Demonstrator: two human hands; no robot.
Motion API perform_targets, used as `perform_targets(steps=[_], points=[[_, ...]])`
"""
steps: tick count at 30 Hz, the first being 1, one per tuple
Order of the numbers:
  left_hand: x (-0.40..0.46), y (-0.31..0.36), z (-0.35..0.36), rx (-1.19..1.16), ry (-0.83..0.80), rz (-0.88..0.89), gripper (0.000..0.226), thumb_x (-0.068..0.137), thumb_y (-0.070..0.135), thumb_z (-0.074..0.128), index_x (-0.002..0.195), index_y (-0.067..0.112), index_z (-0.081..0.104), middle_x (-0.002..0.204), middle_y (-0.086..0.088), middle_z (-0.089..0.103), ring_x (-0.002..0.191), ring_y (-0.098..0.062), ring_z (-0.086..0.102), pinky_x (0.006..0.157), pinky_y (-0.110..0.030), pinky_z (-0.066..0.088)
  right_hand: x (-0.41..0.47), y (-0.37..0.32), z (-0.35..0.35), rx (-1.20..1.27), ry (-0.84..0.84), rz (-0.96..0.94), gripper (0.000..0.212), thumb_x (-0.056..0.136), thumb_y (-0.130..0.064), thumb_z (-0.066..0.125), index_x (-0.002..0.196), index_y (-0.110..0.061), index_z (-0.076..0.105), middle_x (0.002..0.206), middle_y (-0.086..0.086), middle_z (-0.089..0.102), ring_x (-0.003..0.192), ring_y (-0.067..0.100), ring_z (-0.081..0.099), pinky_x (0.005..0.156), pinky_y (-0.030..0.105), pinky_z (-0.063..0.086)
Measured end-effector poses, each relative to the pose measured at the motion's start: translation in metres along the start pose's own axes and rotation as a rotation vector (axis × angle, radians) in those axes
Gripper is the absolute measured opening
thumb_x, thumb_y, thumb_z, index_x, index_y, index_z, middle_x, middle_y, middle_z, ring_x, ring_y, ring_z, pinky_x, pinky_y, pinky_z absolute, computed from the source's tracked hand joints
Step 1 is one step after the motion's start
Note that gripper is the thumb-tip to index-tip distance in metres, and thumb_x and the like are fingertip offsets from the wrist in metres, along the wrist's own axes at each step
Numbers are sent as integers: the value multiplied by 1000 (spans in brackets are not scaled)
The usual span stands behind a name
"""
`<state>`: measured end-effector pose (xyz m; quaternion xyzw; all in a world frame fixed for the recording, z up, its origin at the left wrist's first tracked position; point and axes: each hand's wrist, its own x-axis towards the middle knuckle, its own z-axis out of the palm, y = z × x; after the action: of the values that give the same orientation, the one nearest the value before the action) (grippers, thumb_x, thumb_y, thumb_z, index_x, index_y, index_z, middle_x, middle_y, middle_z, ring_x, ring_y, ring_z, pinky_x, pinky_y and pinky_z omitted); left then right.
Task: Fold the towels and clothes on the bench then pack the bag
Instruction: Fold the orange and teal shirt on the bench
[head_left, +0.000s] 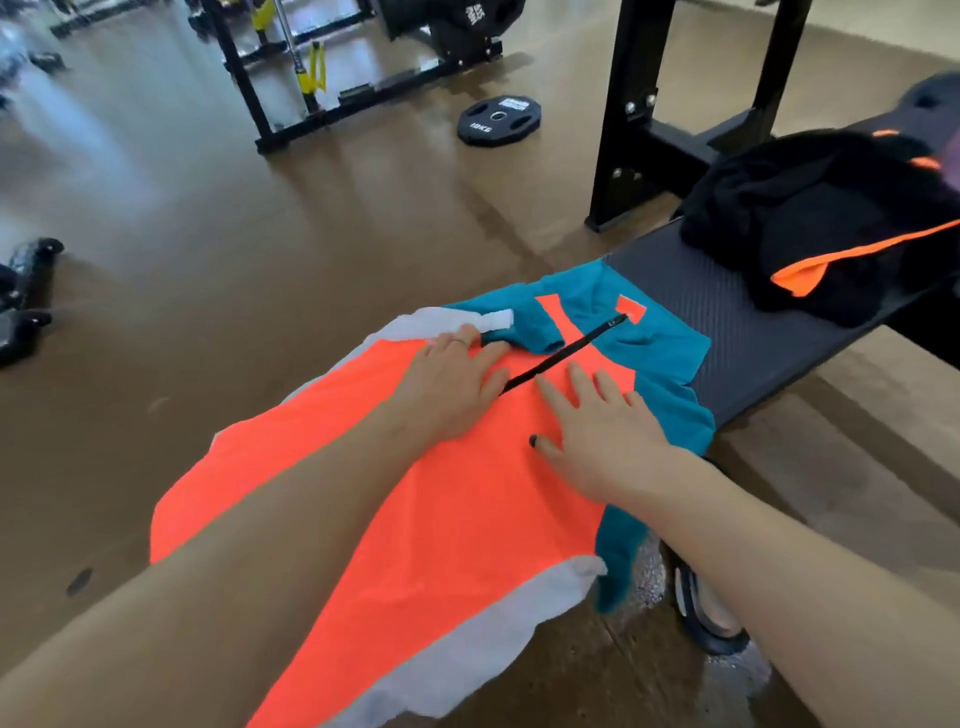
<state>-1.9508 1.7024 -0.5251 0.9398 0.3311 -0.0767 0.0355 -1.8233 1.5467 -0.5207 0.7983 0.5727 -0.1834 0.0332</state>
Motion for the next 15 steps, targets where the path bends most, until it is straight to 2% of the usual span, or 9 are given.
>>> perform_targets(steps=[3, 6, 10, 12, 15], points=[[30, -15, -7, 67, 26, -110, 58, 103, 50, 28, 157, 30, 28, 148, -15, 38, 130, -37, 39, 107, -51, 39, -1, 7, 1, -32, -17, -18, 73, 102, -58, 34, 162, -30, 4, 170, 8, -6, 155, 31, 2, 123, 51, 17], [48, -30, -10, 36, -7, -263, 62, 105, 48, 32, 161, 29, 16, 155, -14, 32, 138, -37, 33, 113, -48, 31, 0, 7, -4, -27, -27, -27, 71, 102, -57, 33, 162, -31, 5, 170, 7, -6, 154, 30, 4, 122, 49, 17], [46, -21, 2, -32, -70, -211, 60, 105, 51, 31, 161, 36, 14, 162, -13, 24, 147, -35, 23, 119, -49, 22, 2, 12, -8, -9, -15, -36, 69, 102, -57, 34, 161, -32, 9, 170, 5, 1, 153, 29, 10, 121, 47, 21], [38, -13, 10, -56, -46, -229, 60, 105, 51, 29, 161, 36, 14, 166, -12, 16, 152, -32, 14, 123, -51, 13, 2, 16, -10, -6, -32, -33, 69, 102, -56, 36, 161, -31, 10, 169, 6, 1, 153, 30, 10, 122, 46, 20], [27, 0, 11, -74, 10, -234, 62, 103, 53, 30, 161, 35, 14, 168, -12, 10, 154, -29, 9, 123, -54, 8, -2, 26, -13, -1, -21, 5, 72, 100, -54, 43, 161, -30, 13, 168, 9, 5, 153, 31, 10, 122, 47, 20]])
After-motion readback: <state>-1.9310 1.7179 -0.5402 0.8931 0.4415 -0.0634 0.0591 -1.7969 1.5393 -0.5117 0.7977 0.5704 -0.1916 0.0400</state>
